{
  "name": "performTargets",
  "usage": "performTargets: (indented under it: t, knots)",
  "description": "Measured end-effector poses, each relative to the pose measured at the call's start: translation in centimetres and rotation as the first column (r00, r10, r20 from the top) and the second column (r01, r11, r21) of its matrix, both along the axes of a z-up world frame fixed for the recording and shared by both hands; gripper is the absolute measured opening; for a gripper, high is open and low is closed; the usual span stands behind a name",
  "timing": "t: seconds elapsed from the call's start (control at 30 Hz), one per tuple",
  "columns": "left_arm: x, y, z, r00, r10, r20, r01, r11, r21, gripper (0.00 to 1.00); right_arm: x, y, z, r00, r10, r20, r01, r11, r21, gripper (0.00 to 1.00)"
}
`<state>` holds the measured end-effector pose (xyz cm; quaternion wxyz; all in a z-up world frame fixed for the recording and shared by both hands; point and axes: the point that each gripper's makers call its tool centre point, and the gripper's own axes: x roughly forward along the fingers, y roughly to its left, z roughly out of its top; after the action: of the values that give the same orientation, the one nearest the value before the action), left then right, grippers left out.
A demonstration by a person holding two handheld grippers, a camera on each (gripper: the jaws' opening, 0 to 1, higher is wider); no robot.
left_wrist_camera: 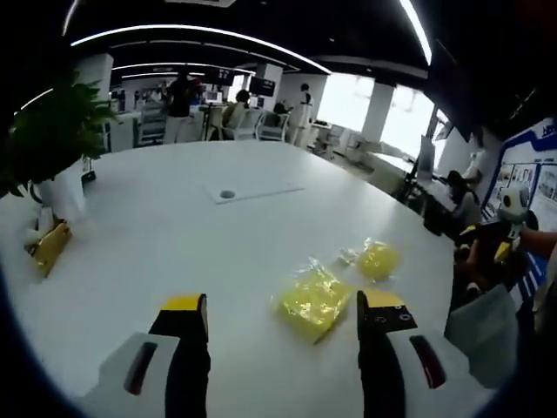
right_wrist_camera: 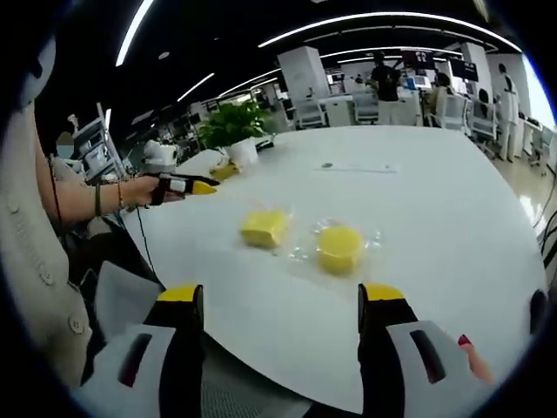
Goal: Compare the silicone blocks by pressing each to a similar depth, holding the contact briefly, and releasing to observe deformation and rebound differences across the visible hardness samples.
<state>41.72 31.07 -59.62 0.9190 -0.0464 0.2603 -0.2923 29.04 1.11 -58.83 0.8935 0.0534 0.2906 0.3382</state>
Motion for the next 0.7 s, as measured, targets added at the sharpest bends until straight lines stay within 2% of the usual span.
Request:
performTargets:
  t: [0.1,0.27,0.37,0.47,0.6,0.7]
  knots:
    - [-2.2,0.8,1.0,0.999,0.041,0.018,-0.041,0.999,0.004,0.72,-0.5,0.2,0.4,1.000,0.017,0.011,-0.017,1.000,0.016,0.72]
    - [-6.2,2.6,2.2,0.995,0.092,0.045,-0.093,0.996,0.015,0.73,-1.6,0.0,0.9,0.999,0.039,0.029,-0.039,0.999,0.014,0.70]
    - [-8.5,3.3,3.3,0.986,0.155,0.058,-0.154,0.988,-0.030,0.74,-2.3,-0.5,1.1,0.999,0.035,0.033,-0.035,0.999,0.012,0.71]
    - [-10.1,3.7,3.8,0.981,0.182,0.069,-0.181,0.983,-0.031,0.74,-2.8,-1.0,1.2,0.999,0.027,0.035,-0.028,0.999,0.018,0.71]
    - [-11.6,4.4,4.7,0.965,0.253,0.073,-0.246,0.965,-0.093,0.76,-3.4,-1.6,0.9,0.999,0.007,0.032,-0.008,1.000,0.016,0.71]
    - [-12.7,4.3,5.1,0.962,0.257,0.090,-0.248,0.963,-0.102,0.77,-3.5,-2.2,0.4,1.000,-0.016,0.026,0.015,1.000,0.025,0.72]
